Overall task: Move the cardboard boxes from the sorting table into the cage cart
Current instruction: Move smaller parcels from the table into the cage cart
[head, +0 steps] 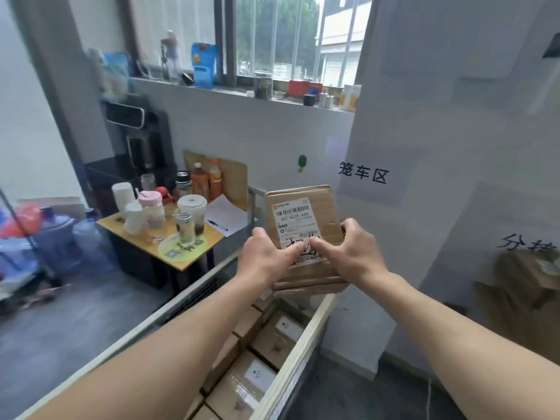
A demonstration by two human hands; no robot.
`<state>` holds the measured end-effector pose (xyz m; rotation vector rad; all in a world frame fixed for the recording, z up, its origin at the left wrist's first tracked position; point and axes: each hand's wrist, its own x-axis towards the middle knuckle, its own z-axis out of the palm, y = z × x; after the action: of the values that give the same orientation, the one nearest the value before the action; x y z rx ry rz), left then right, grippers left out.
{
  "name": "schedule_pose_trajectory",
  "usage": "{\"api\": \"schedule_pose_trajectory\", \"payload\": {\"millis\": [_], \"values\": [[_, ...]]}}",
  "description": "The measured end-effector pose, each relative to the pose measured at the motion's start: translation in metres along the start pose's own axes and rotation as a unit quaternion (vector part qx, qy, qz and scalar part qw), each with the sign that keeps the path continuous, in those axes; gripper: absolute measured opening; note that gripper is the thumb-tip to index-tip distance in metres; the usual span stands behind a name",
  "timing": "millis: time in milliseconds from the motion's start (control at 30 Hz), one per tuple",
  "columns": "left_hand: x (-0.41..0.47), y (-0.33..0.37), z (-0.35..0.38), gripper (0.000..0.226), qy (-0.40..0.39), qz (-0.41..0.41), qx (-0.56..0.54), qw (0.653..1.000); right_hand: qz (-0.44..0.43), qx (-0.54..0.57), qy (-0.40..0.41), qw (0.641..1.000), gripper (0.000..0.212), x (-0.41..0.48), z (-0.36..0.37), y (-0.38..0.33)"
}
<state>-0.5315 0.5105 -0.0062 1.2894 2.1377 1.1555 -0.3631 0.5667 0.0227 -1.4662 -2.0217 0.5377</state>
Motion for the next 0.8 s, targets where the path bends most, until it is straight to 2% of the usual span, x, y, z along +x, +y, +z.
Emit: {"api": "schedule_pose_trajectory", "payload": {"millis": [200, 433, 600, 800], "values": [[0.029, -0.046, -0.046, 0.074, 0.096, -0.075, 0.005, 0.993, -0.091, -0.008, -0.078, 0.993, 0.059, 0.053, 0.070, -0.046], [0.038, -0.081, -0.072, 0.071, 0.193, -0.175, 0.028, 0.965, -0.171, 0.029, -0.163, 0.971, 0.058, 0.087, 0.133, -0.081], [0.031, -0.114, -0.080, 0.068, 0.220, -0.238, 0.044, 0.945, -0.208, 0.045, -0.210, 0.954, 0.059, 0.085, 0.175, -0.094], [0.020, -0.160, -0.089, 0.066, 0.226, -0.271, 0.041, 0.935, -0.205, 0.064, -0.260, 0.941, 0.061, 0.068, 0.223, -0.106]]}}
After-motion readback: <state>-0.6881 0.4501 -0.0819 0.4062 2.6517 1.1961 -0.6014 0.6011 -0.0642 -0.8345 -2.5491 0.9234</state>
